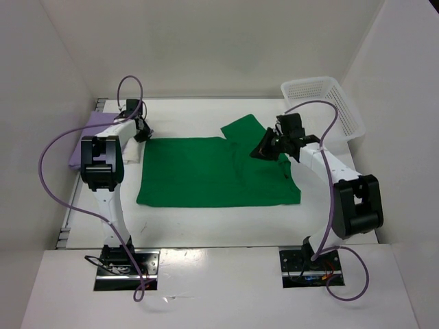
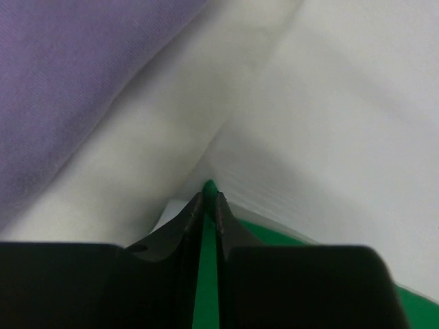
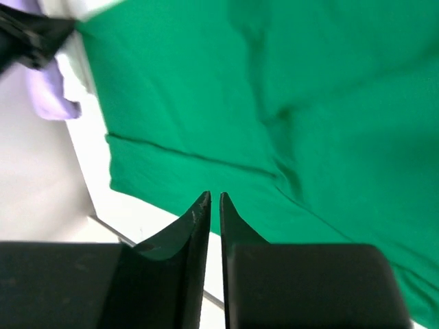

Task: Fold and stack the t-shirts
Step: Grap the side of the flattened tshirt furthest away from the robot with both arms

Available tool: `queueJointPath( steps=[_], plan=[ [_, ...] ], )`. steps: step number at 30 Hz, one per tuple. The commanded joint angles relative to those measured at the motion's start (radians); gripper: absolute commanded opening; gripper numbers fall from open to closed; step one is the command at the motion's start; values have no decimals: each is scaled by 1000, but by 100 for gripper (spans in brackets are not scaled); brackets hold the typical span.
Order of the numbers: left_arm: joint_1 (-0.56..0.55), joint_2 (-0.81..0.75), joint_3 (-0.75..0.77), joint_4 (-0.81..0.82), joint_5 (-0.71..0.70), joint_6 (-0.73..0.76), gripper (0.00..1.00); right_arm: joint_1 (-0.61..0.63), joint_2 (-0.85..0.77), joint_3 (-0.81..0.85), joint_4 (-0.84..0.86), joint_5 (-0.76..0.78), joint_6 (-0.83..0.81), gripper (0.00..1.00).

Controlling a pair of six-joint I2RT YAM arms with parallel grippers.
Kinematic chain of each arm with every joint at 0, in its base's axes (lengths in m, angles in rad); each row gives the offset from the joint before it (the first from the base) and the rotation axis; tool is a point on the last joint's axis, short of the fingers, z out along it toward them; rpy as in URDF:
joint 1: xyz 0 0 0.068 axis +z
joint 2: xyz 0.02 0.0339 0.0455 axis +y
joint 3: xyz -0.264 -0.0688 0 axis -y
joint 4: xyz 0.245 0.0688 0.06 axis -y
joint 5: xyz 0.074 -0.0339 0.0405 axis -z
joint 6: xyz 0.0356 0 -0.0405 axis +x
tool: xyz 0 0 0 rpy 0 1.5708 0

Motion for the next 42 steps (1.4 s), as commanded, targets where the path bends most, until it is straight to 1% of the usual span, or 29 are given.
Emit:
queueJointPath(
  steps=[1,2,3,5,6,7,8,9,10,11,12,13,14,15,16,18,19,20,21,24,26,27,30,32,34,35,37,38,42],
  plan=[
    [1,35,17,-34,2,22,16,11,27,116,34,2,-13,15],
    [1,35,17,-34,2,22,14,11,36,159,34,2,-13,18],
    [1,22,-8,-34,2,22,13,11,48,182,34,34,-13,24],
    [1,-3,-33,-10,2,22,8,11,97,243,53,83,-25,32],
    [1,-21,-45,3,2,22,7,11,125,271,53,152,-37,32],
    [1,-32,-76,12,14,22,7,11,158,306,53,178,-48,32],
    [1,-41,-93,12,14,22,5,11,236,381,42,203,-62,32],
    [1,-62,-108,26,25,13,4,11,276,420,42,236,-97,33],
    [1,-72,-122,39,40,13,4,11,316,459,42,309,-115,33],
    [1,-93,-148,40,40,4,3,11,403,546,18,347,-138,33],
    [1,-104,-160,49,55,4,3,11,450,596,1,383,-173,33],
    [1,-116,-173,59,65,4,3,11,496,694,-18,446,-184,33],
    [1,-141,-185,60,75,4,2,-2,580,739,-28,462,-184,33],
    [1,-152,-203,72,76,-5,0,-15,620,782,-44,462,-195,33],
    [1,-162,-203,72,85,-5,0,-15,657,867,-44,489,-195,33],
    [1,-181,-213,81,95,-14,0,-15,758,946,-70,514,-210,37],
    [1,-196,-213,81,108,-14,0,-15,798,1057,-97,514,-229,42],
    [1,-207,-213,81,120,-14,0,-15,877,1117,-129,543,-240,44],
    [1,-207,-213,81,120,-14,0,-15,916,1221,-180,563,-267,49],
    [1,-207,-202,81,131,-14,0,-15,1037,1383,-237,600,-287,53],
    [1,-207,-193,81,131,-14,0,-15,1083,1444,-262,591,-287,55],
    [1,-207,-193,72,131,-14,0,-15,1131,1510,-271,591,-287,56],
    [1,-198,-182,63,131,-14,0,-24,1205,1604,-286,591,-287,56],
    [1,-198,-171,63,140,-14,0,-24,1223,1604,-286,559,-287,56],
    [1,-189,-162,63,140,-5,0,-24,1237,1604,-286,559,-287,55],
    [1,-189,-162,63,140,-5,0,-24,1249,1604,-286,550,-287,51],
    [1,-178,-162,63,140,-5,0,-24,1258,1604,-286,540,-287,48],
    [1,-169,-153,63,140,-5,0,-24,1258,1604,-286,527,-277,44],
    [1,-158,-144,63,149,-5,0,-24,1258,1604,-295,517,-277,42]
  ],
)
